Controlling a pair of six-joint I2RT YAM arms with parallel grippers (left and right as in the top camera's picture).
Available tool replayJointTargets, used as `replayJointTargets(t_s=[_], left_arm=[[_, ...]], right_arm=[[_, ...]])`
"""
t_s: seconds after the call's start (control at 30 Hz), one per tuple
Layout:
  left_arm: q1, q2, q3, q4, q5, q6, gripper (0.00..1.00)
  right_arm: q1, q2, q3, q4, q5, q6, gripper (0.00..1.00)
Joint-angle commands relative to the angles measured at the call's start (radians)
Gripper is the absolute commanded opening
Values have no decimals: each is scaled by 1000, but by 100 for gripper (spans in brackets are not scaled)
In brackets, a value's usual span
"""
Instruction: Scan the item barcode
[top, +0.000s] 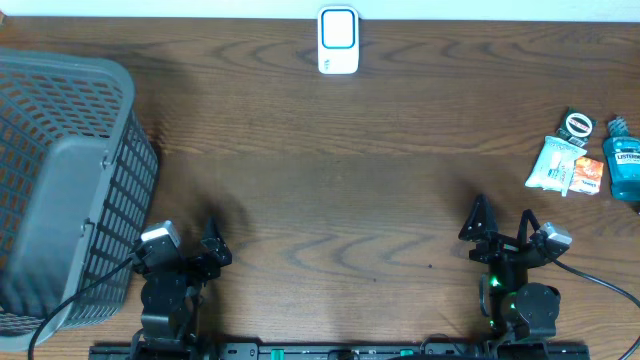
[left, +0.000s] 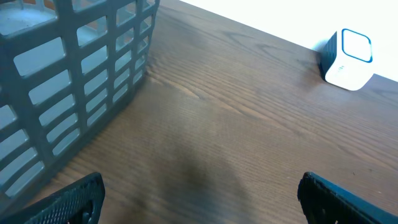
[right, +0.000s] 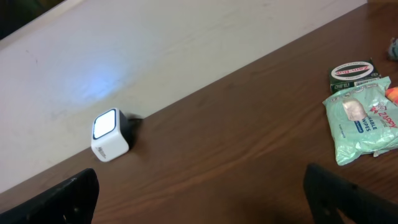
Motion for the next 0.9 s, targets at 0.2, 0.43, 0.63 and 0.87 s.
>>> replayJointTargets(t_s=[0.2,0.43,0.63,0.87], left_arm=[[5,-5,-14,-19,-12,2,98],[5,-6,-18,2,-23,2,98],[5,-13,-119,334,-29,-2,98],[5,-12,-139,372,-8,-5,98]], right_arm=[[7,-7,-1,-4,6,-19,99],[8,-7,-1,-4,6,-19,99],[8,-7,-1,-4,6,-19,99],[8,-7,-1,-4,6,-19,99]])
